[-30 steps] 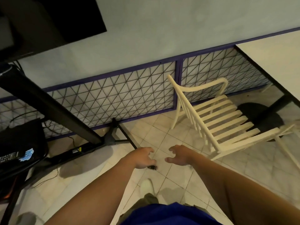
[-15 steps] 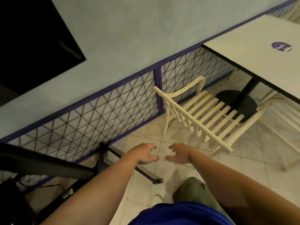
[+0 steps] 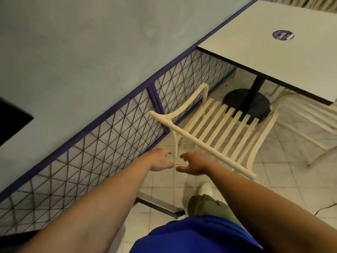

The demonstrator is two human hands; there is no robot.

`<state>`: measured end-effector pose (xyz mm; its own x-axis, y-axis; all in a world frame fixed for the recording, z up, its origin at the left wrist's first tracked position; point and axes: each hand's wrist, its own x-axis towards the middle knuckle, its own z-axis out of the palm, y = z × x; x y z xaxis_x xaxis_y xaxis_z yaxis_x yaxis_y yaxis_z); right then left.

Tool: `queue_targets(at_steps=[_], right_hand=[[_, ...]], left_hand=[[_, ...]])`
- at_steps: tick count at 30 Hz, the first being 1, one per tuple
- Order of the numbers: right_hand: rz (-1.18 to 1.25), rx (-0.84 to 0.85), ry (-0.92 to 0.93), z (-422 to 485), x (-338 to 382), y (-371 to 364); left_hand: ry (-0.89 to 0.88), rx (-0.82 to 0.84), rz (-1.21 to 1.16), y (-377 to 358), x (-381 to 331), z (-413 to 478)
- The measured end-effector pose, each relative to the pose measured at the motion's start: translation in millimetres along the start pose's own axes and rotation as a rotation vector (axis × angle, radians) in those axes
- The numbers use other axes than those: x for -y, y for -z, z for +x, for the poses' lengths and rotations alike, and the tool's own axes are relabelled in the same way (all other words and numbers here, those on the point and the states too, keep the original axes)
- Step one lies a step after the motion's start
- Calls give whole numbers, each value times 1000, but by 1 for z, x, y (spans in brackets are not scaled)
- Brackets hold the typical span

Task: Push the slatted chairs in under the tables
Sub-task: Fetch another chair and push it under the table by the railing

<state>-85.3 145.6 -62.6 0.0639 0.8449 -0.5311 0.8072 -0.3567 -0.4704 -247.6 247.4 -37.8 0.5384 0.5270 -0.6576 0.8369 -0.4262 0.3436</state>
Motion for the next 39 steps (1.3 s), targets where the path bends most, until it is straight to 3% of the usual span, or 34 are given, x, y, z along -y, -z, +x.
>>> queue_targets(at_steps=[7,19,26,39], right_hand=[[109,-302,102,31,-20,65],[199,75,-164,23,-108,31],[253,19,-218,31,-122,10],[209,98,-364,44,-129,0]], left_hand=[[-94,-30,82,65,-43,61],[-197,131,403,56,-66,116],[-233,289,569,64,-73,138],[-370,436,700,78,-55,174]])
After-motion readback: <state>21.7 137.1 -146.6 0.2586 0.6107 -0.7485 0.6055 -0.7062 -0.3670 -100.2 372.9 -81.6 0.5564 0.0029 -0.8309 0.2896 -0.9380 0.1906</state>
